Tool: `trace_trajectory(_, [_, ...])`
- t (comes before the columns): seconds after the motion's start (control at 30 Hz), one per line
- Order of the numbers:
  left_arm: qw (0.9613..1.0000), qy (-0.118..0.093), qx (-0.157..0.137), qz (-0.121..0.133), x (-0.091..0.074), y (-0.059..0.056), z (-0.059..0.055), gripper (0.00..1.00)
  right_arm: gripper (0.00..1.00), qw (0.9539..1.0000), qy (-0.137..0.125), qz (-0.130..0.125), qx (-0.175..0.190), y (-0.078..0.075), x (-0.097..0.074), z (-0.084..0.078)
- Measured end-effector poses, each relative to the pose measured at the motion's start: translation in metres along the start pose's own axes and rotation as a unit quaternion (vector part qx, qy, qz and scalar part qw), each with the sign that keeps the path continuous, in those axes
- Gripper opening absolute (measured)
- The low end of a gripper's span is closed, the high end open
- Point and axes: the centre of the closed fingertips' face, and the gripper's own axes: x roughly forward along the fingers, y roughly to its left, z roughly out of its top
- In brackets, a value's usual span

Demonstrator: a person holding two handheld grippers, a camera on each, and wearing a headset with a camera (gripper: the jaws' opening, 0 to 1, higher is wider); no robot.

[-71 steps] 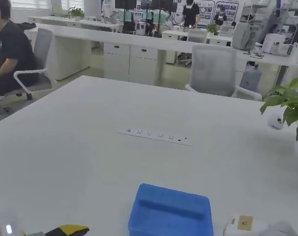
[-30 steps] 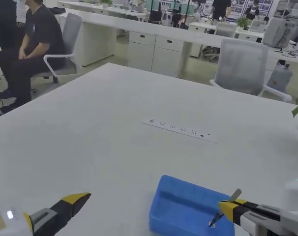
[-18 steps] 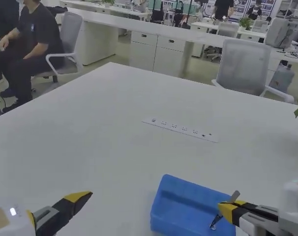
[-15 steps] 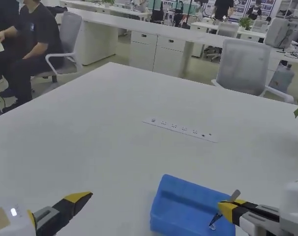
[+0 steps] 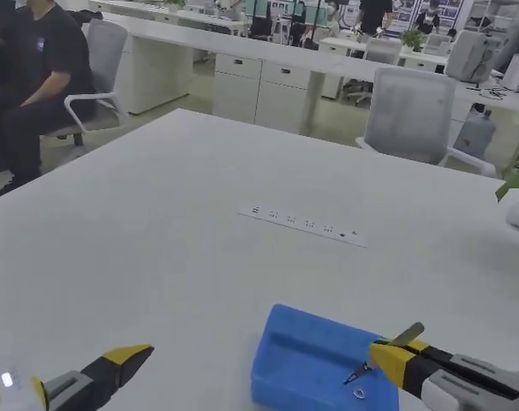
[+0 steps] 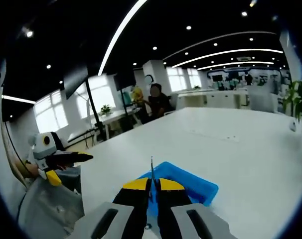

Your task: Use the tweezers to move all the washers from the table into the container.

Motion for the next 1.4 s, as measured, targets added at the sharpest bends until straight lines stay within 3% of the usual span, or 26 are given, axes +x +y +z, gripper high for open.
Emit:
trace_trajectory(0.27, [1.0, 0.005, -0.003, -0.006, 0.0, 0.0, -0.003, 0.88, 0.02, 0.9992, 0.029, 0.027, 0.008, 0.019, 0.004, -0.027])
trace_trajectory(0.63, [0.9999, 0.012, 0.0, -0.01, 0.001, -0.001, -0.006, 0.88, 0.02, 0.9962, 0.081, 0.03, 0.008, 0.017, 0.016, -0.066])
trace_trajectory(1.4, [0.9997, 0.019, 0.004, -0.011, 0.001, -0.002, -0.008, 0.86, 0.02, 0.991, 0.114, 0.035, -0.062, 0.026, 0.021, -0.081])
